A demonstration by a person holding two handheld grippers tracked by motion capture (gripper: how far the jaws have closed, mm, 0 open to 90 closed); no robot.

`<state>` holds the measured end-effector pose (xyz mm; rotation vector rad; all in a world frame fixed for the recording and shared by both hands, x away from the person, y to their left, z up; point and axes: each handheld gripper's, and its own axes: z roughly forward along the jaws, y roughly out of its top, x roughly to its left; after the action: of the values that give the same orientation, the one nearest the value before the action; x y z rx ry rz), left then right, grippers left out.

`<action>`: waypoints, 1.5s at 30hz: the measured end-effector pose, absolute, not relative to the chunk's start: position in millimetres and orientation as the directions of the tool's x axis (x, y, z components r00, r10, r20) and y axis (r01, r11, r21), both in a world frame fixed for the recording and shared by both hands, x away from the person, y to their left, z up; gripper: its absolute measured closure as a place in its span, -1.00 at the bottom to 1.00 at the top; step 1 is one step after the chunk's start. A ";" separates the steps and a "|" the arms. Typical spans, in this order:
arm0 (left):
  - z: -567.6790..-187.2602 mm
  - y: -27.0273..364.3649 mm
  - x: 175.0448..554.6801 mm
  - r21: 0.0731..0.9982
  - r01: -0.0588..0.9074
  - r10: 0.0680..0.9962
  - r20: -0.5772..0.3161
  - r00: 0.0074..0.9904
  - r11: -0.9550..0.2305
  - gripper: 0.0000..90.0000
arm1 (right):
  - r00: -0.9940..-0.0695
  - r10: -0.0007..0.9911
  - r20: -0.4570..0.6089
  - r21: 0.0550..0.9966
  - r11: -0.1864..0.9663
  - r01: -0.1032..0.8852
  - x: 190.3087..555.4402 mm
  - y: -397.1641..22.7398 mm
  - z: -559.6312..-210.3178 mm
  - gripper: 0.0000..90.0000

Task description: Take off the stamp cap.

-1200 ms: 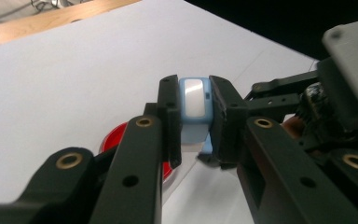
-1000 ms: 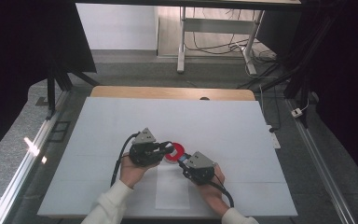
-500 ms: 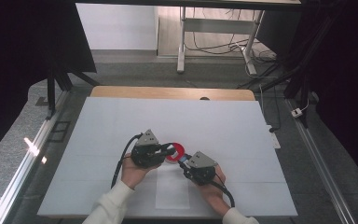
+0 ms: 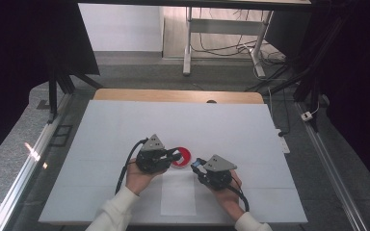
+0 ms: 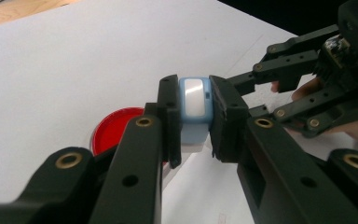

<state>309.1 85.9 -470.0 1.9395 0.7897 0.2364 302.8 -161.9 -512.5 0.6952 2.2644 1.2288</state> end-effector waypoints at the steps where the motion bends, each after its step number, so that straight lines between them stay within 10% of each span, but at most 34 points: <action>1: -470.0 85.9 309.1 0.854 0.425 0.617 -0.166 0.769 -0.300 0.67 | -0.764 0.626 -0.158 0.859 0.469 0.207 302.8 -164.6 -512.0 0.44; 45: -471.5 89.1 312.4 0.861 0.410 0.632 -0.141 0.762 -0.302 0.67 | -0.642 0.753 -0.146 0.869 0.407 0.281 284.9 -302.2 -501.0 0.44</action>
<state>312.4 89.1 -471.5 1.9387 0.7908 0.2732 284.9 -302.2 -501.0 0.8772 2.1391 1.1753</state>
